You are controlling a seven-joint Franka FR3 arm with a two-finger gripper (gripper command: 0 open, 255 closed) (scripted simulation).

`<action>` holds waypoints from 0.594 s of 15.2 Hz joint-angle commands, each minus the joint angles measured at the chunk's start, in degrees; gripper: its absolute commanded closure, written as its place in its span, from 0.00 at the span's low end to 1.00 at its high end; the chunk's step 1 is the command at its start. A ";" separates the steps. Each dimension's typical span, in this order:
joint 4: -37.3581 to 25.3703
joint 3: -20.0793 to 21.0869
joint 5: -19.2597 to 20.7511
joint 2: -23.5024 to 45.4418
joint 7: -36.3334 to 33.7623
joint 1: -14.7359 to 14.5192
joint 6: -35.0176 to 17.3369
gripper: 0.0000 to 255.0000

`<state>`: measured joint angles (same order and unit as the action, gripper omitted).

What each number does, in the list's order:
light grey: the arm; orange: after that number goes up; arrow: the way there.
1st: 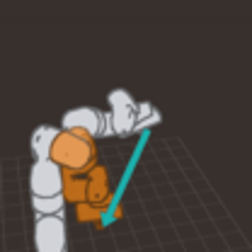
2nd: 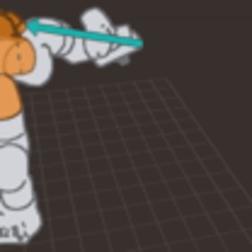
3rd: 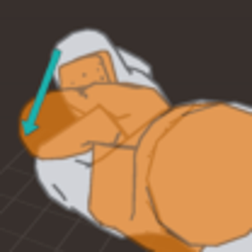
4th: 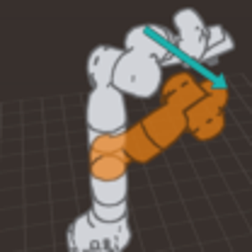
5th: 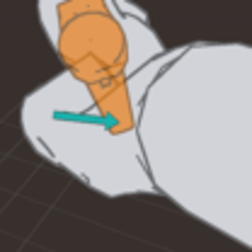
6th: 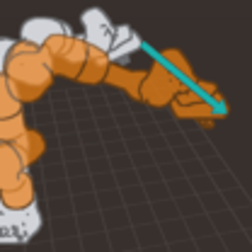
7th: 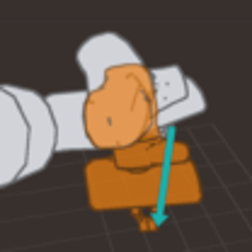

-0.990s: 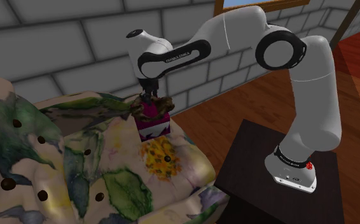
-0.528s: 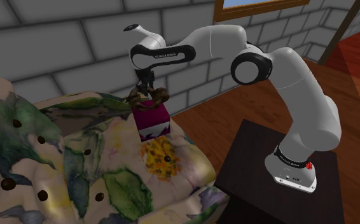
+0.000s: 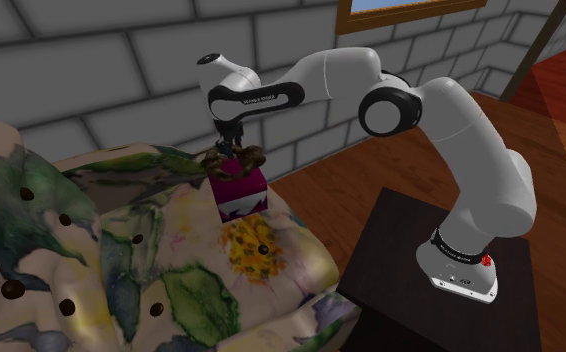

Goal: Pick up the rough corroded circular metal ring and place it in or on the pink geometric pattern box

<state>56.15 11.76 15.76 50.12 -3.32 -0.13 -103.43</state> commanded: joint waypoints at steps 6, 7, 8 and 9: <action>2.06 -0.09 0.18 0.59 -0.37 0.21 -2.46 1.00; 2.06 -0.09 0.18 0.59 -0.37 0.21 -2.46 1.00; 2.06 -0.09 0.18 0.59 -0.37 0.21 -2.46 1.00; 2.06 -0.09 0.18 0.59 -0.37 0.21 -2.46 1.00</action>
<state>58.20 11.66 15.95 50.75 -3.69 0.08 -105.87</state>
